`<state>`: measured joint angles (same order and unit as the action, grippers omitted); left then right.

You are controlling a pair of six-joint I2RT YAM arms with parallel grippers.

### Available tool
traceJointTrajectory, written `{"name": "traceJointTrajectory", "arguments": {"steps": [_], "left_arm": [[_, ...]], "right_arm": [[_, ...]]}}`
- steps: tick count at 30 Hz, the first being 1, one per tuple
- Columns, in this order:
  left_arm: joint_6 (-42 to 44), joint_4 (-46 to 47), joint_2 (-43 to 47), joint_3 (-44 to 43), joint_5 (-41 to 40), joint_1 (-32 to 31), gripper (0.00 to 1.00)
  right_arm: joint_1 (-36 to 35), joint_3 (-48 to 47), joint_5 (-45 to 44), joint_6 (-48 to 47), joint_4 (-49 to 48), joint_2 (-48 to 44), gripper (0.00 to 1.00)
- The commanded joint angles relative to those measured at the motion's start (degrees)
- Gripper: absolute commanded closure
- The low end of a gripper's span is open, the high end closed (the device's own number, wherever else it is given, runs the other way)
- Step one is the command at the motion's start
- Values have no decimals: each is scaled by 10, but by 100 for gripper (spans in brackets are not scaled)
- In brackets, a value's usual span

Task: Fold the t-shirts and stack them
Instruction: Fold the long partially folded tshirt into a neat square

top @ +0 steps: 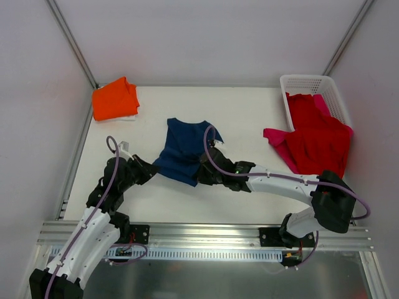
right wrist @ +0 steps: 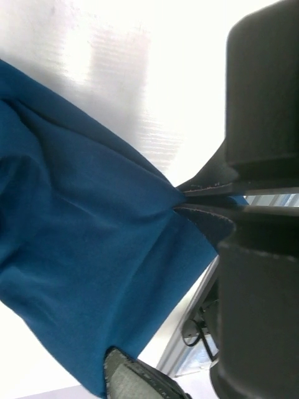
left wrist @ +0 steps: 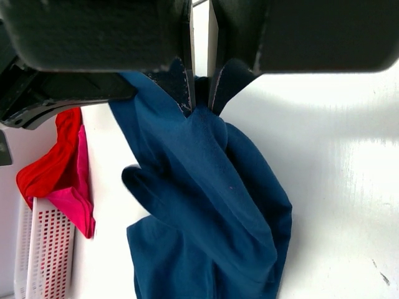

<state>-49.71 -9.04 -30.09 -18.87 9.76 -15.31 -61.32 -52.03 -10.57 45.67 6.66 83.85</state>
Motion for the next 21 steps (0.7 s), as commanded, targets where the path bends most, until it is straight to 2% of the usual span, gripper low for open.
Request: {"name": "traceJointTrajectory", "arguments": {"steps": [1, 9, 13, 21], "left_arm": [[25, -17, -13, -52, -11, 6, 100], [87, -16, -128, -175, -16, 6, 100], [102, -16, -197, -230, -17, 6, 100], [122, 0, -284, -285, -33, 7, 100]], "right_arm": [[-1, -44, -54, -18, 107, -24, 100], [11, -105, -79, -32, 160, -21, 100], [37, -126, -49, -44, 165, 0, 100], [89, -164, -9, -68, 165, 51, 100]]}}
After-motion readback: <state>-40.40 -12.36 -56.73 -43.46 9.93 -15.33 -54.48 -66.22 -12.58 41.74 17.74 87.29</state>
